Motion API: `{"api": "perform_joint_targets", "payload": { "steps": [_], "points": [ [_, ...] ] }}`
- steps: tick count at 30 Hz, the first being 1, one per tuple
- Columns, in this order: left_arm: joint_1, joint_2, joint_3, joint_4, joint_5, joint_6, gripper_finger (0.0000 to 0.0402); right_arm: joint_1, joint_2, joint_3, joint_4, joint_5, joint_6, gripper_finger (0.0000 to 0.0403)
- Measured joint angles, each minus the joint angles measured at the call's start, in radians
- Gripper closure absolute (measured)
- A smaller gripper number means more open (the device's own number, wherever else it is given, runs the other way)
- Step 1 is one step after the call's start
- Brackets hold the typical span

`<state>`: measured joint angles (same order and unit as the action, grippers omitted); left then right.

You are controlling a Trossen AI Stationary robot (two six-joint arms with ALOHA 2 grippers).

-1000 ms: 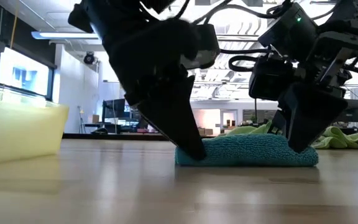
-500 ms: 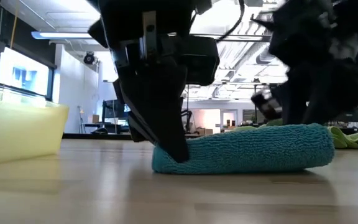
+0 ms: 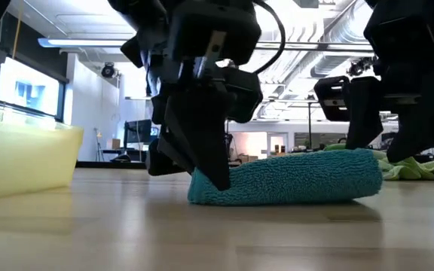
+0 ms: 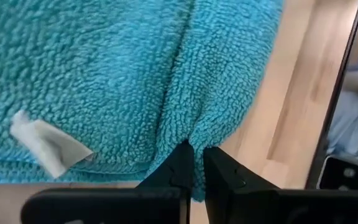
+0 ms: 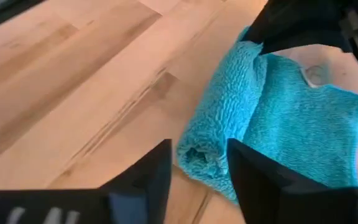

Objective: Roll microfiber towels into tight, uniform cylinder then place into a basket
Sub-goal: Roll the blue microfiber towel

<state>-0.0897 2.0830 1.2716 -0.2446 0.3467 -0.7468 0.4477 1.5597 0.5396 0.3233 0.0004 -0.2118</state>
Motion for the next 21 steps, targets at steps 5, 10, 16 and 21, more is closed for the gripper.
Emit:
{"api": "perform_joint_targets", "payload": {
  "steps": [5, 10, 16, 21],
  "points": [
    [0.029, 0.004, 0.000, 0.007, 0.001, -0.097, 0.0391, -0.002, 0.000, 0.001, 0.001, 0.020, -0.059, 0.0205],
    [0.045, 0.005, 0.000, 0.009, 0.004, -0.178, 0.0385, -0.002, 0.000, 0.001, 0.001, 0.062, -0.140, 0.0200],
    [0.053, 0.007, -0.001, 0.027, 0.044, -0.194, 0.0383, -0.005, -0.001, 0.002, -0.051, 0.176, -0.182, 0.0215],
    [0.057, 0.007, -0.001, 0.028, 0.047, -0.193, 0.0383, -0.001, -0.001, 0.002, -0.062, 0.181, -0.165, 0.0228]
  ]
}}
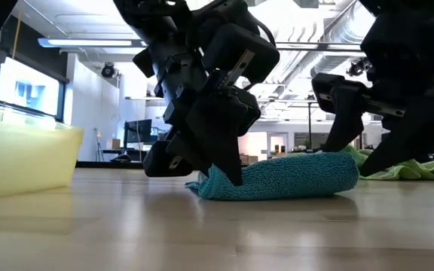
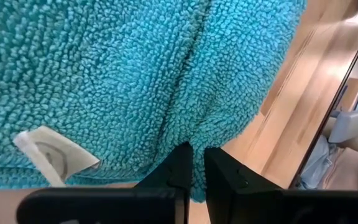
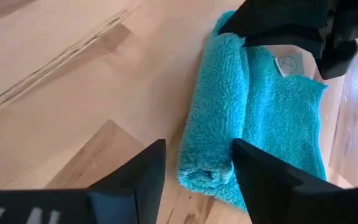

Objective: Roll microfiber towels into tight, uniform cylinder then place into a basket
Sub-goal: Roll the blue microfiber towel

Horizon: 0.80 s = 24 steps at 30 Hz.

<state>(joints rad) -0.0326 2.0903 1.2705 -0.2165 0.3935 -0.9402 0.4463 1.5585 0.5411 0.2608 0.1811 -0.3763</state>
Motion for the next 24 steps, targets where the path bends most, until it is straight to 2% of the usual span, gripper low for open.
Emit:
{"api": "perform_joint_targets", "payload": {
  "steps": [8, 13, 18, 24],
  "points": [
    [0.000, 0.000, 0.000, 0.001, -0.008, 0.008, 0.0382, 0.060, 0.001, 0.001, 0.044, 0.027, 0.059, 0.0238],
    [0.000, 0.000, 0.000, 0.002, -0.011, 0.008, 0.0382, 0.029, 0.045, 0.001, 0.049, 0.032, 0.056, 0.0238],
    [-0.001, 0.000, 0.000, 0.010, -0.023, 0.008, 0.0382, 0.005, 0.091, 0.001, 0.055, 0.107, 0.054, 0.0238],
    [-0.001, 0.000, 0.000, 0.009, -0.023, 0.008, 0.0382, 0.002, 0.096, 0.001, 0.059, 0.109, 0.060, 0.0238]
  ]
}}
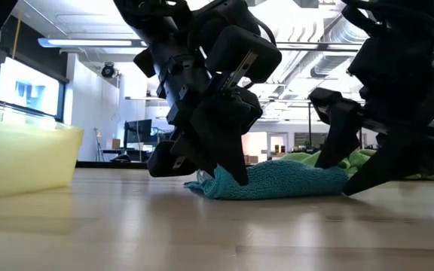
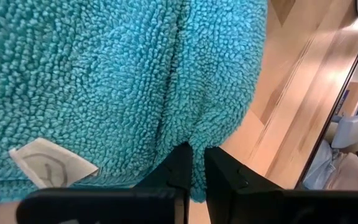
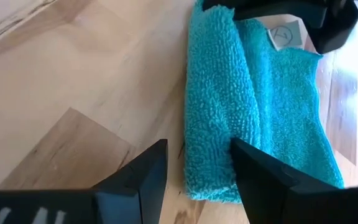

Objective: Roll microfiber towels into tight, uniform cylinder then place into a basket
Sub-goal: Roll the blue microfiber towel

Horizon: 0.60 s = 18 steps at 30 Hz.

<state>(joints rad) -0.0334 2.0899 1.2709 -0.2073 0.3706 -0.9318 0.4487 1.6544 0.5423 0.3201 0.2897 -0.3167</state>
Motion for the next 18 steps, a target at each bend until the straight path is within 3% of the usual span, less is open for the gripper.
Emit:
{"api": "perform_joint_targets", "payload": {
  "steps": [8, 18],
  "points": [
    [0.000, 0.000, 0.000, -0.001, 0.005, 0.020, 0.0382, -0.036, 0.046, 0.003, 0.007, -0.017, 0.078, 0.0253],
    [0.002, 0.000, 0.000, -0.005, 0.012, 0.157, 0.0380, -0.049, 0.057, 0.004, -0.018, -0.023, 0.249, 0.0331]
  ]
}}
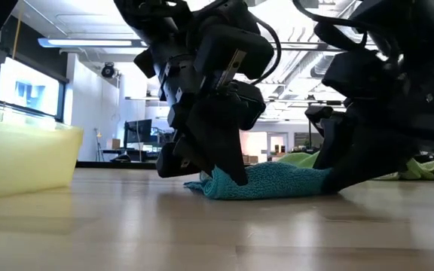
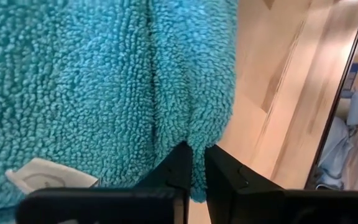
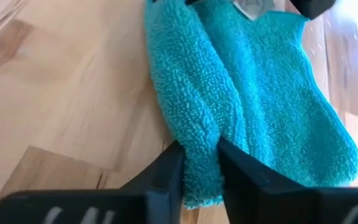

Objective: Roll microfiber towels into tight, uniform cylinder then place into a basket
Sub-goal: Roll the blue microfiber towel

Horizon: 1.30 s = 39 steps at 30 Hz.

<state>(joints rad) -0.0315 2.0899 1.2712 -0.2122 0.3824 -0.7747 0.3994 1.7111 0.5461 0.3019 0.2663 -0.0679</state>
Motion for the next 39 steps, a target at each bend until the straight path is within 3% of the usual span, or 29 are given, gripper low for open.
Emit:
{"api": "perform_joint_targets", "payload": {
  "steps": [6, 13, 19, 23, 30, 35, 39],
  "points": [
    [0.001, 0.000, 0.000, -0.006, 0.038, 0.070, 0.0349, -0.002, -0.001, 0.000, -0.013, -0.015, 0.069, 0.0392],
    [0.008, -0.027, 0.002, -0.097, 0.003, 0.225, 0.0300, -0.004, -0.001, 0.000, -0.012, -0.043, 0.112, 0.0395],
    [0.019, -0.112, -0.002, -0.258, -0.179, 0.347, 0.0284, -0.014, -0.001, 0.000, -0.009, -0.065, 0.195, 0.0396],
    [0.007, -0.156, -0.006, -0.365, -0.291, 0.386, 0.0284, -0.041, -0.003, -0.001, 0.001, -0.142, 0.312, 0.0397],
    [-0.111, -0.159, -0.002, -0.284, -0.432, 0.520, 0.0284, -0.121, -0.002, -0.002, 0.021, -0.362, 0.545, 0.0398],
    [-0.226, -0.156, -0.002, -0.218, -0.597, 0.691, 0.0284, -0.175, 0.001, -0.003, 0.019, -0.533, 0.635, 0.0398],
    [-0.296, -0.156, -0.002, -0.189, -0.730, 0.706, 0.0283, -0.199, 0.003, -0.004, 0.017, -0.585, 0.655, 0.0398]
  ]
}}
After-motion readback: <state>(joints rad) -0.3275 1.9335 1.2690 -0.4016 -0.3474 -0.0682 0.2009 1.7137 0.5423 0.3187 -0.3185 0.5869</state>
